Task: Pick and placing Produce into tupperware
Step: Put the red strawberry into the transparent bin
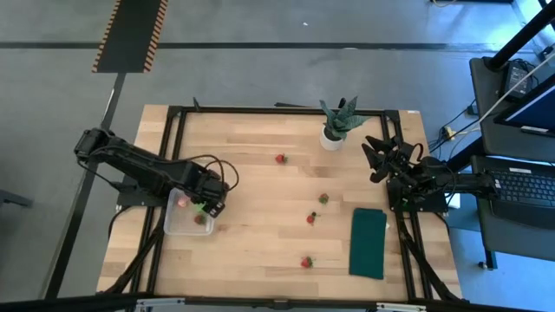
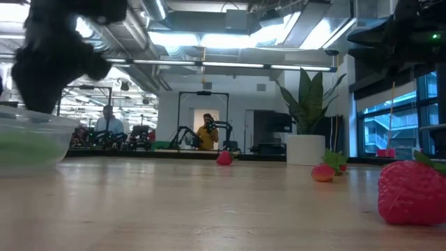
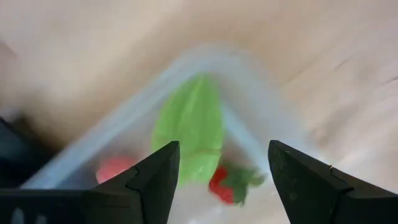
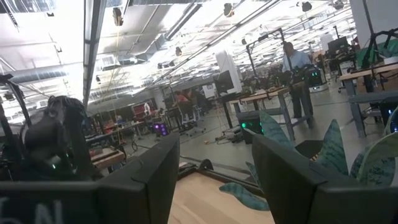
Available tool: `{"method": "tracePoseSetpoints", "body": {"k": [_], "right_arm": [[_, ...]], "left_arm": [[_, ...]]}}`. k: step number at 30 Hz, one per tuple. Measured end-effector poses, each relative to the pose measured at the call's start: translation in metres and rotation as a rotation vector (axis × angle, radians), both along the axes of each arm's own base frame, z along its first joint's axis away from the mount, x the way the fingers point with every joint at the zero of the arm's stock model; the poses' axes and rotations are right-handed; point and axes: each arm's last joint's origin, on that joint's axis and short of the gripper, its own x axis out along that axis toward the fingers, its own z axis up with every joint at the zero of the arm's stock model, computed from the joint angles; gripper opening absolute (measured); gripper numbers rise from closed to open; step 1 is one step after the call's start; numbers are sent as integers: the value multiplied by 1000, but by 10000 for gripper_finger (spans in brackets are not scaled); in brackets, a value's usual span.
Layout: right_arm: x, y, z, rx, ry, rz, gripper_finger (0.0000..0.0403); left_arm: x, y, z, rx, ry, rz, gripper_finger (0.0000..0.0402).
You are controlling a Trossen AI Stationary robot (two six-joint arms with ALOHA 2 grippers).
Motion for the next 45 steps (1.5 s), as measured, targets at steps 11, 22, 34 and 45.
{"method": "tracePoseSetpoints", "body": {"k": [11,22,34,45], "right_arm": [[-5,2,21,-100,33,55,204],[-17,5,78,-75,307,171,204],[59,14,108,-29,989,533,204],[118,16,67,-103,1288,605,204]], "left_arm": [[17,5,110,250,-431,-120,234],[34,5,180,465,-892,-305,234],[42,6,191,626,-967,-331,234],[60,3,176,645,-894,-343,234]]}}
